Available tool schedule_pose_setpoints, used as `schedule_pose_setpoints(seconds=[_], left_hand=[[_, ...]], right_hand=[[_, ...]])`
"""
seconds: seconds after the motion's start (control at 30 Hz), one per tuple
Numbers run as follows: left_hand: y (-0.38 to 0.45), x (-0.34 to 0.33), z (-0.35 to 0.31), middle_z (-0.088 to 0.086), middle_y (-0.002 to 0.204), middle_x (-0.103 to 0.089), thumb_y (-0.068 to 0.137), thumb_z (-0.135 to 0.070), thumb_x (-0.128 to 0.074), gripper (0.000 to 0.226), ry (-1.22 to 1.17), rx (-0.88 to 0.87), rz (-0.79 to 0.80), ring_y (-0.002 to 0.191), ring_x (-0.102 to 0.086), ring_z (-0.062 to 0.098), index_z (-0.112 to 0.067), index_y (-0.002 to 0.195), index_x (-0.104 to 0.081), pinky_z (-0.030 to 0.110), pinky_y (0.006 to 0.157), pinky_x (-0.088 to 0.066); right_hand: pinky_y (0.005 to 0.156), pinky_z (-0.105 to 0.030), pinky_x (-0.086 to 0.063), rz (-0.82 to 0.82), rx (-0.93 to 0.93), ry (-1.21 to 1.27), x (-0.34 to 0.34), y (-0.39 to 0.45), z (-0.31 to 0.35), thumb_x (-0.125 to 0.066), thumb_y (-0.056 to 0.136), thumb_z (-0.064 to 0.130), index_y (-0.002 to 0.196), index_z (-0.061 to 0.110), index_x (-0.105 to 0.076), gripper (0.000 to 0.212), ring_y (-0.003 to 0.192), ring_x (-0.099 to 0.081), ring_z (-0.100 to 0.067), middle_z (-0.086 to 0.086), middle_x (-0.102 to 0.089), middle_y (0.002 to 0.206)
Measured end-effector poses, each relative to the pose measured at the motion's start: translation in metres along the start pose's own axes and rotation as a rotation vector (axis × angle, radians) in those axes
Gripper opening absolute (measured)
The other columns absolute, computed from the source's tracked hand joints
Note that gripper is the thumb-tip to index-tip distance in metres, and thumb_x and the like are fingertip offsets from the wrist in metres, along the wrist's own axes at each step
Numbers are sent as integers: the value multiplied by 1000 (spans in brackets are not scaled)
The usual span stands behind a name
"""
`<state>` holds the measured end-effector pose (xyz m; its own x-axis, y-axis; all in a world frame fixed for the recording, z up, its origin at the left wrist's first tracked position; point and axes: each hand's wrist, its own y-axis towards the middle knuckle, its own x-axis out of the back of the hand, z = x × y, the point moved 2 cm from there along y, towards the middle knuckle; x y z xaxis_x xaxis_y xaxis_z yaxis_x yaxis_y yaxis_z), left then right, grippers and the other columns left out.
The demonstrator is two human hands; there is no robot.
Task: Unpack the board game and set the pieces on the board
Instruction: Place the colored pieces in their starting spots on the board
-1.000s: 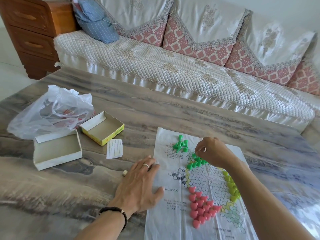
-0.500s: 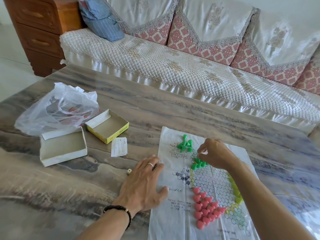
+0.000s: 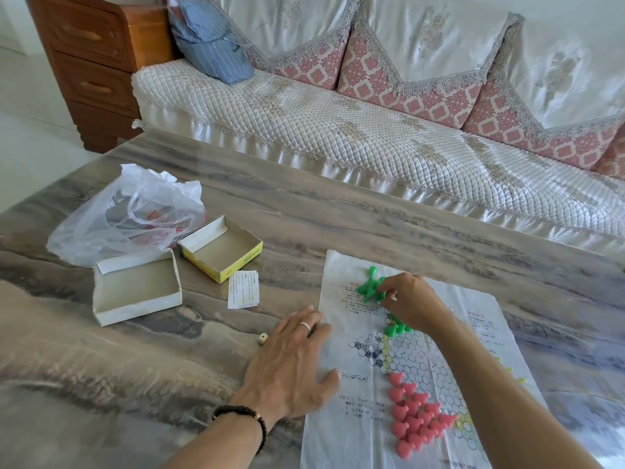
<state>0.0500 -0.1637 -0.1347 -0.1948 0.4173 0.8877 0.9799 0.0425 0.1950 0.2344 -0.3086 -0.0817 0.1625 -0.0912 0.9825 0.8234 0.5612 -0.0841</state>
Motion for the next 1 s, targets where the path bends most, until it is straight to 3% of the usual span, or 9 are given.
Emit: schedule_pose_setpoints(seconds=[0.1,0.23,0.3,0.43,0.53,0.57,0.67,0.8,1.0], left_hand=[[0,0,0,-3,150,-29,82,-54,-43,66,-3,0,0,144,-11,12,-21,138,-36,29,118,-10],[-1,0,0,-3,152,-27,82,-54,-42,67,4,5,12,144,-10,12,-21,140,-34,30,119,-10],[0,0,0,-2,153,-26,83,-55,-42,68,8,5,18,145,-9,12,-21,141,-33,30,119,-9],[-1,1,0,-3,150,-29,83,-55,-42,67,6,-1,0,144,-11,12,-21,139,-34,27,118,-8],[-1,1,-1,-3,150,-31,82,-56,-43,67,-3,-2,-13,144,-13,13,-21,138,-37,27,117,-9],[-1,1,-1,-3,150,-30,82,-56,-43,67,-1,-3,-10,145,-13,13,-21,138,-37,27,117,-9],[-1,1,-1,-2,151,-30,82,-56,-42,66,-2,-4,-10,145,-13,13,-20,138,-37,29,118,-10],[-1,1,-1,-2,150,-31,82,-55,-43,65,-8,-6,-16,145,-13,13,-20,137,-38,29,118,-10],[-1,-2,1,-3,150,-31,81,-58,-42,66,-11,-7,-34,144,-13,12,-22,136,-38,26,117,-9]], right_hand=[[76,-29,-51,13,2,-9,-2,1,-1,-57,84,5,104,18,-71,28,89,-62,-19,-2,-70,96],[91,-35,-43,-33,43,-45,7,-2,-3,-63,89,26,107,18,-65,21,107,-51,-19,1,-61,108],[93,-38,-45,-44,31,-4,14,-5,-3,-62,90,29,108,17,-63,22,106,-54,-19,2,-63,110],[79,-35,-54,-50,10,60,27,-13,-2,-64,89,25,100,13,-66,16,83,-63,-16,1,-68,93],[59,-19,-46,-48,22,27,32,-18,-2,-62,87,14,87,8,-70,10,71,-60,-15,-3,-68,81],[54,-20,-44,-42,20,19,32,-19,-2,-61,86,11,83,5,-70,11,67,-59,-18,-7,-68,77],[56,-27,-48,-31,14,59,32,-20,-3,-59,85,9,81,5,-72,14,64,-63,-21,-12,-70,77],[53,-12,-44,-33,4,118,34,-21,-1,-56,86,5,96,17,-76,26,64,-63,-5,12,-69,85],[49,-7,-41,-20,-35,145,36,-22,0,-59,83,3,86,16,-73,19,67,-65,-7,8,-67,74]])
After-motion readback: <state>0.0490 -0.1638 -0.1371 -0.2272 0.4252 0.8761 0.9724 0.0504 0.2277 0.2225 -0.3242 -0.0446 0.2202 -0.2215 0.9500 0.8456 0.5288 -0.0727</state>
